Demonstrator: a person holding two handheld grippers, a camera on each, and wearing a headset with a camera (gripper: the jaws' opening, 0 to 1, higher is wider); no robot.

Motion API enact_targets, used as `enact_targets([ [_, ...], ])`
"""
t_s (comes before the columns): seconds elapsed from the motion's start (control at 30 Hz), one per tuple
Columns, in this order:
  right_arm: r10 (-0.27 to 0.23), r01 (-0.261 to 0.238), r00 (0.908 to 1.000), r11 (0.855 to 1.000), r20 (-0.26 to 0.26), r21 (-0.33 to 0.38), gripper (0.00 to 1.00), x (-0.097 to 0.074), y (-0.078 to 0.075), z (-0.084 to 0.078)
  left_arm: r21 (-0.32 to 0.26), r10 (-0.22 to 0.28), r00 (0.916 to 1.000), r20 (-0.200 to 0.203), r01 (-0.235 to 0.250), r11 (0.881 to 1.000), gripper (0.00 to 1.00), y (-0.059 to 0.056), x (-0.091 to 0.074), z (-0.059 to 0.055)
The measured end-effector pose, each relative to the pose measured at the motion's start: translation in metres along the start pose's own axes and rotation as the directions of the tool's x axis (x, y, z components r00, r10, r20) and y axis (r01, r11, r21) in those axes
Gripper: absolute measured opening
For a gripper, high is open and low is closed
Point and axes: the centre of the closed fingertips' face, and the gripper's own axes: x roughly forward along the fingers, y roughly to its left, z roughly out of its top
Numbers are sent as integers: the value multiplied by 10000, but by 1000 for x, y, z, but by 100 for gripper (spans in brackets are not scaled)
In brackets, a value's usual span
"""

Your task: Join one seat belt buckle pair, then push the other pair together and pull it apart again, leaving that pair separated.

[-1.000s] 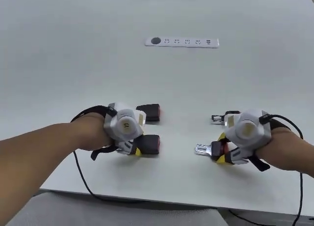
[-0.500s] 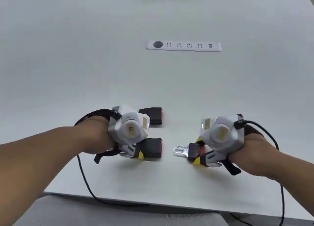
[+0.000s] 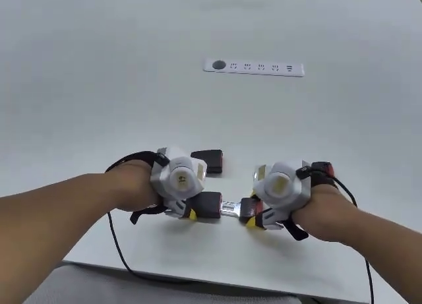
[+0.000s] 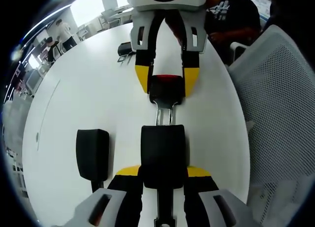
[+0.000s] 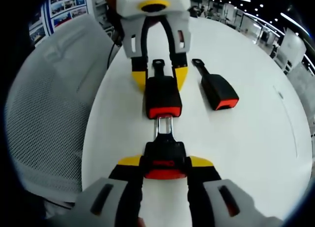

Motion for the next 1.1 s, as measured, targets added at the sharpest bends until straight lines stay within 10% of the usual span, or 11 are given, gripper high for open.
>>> enact_targets([
  [0.57,-19,27,9993,9998,380,-204,34,3,-2,7,149,-157,9998,-107,158,9998,32,0,1,1],
  [1.1,56,-43,9961,9999,885,-143,32,10,-2,18,-128,12,9977,673,-3,9999,31,1,0,0],
])
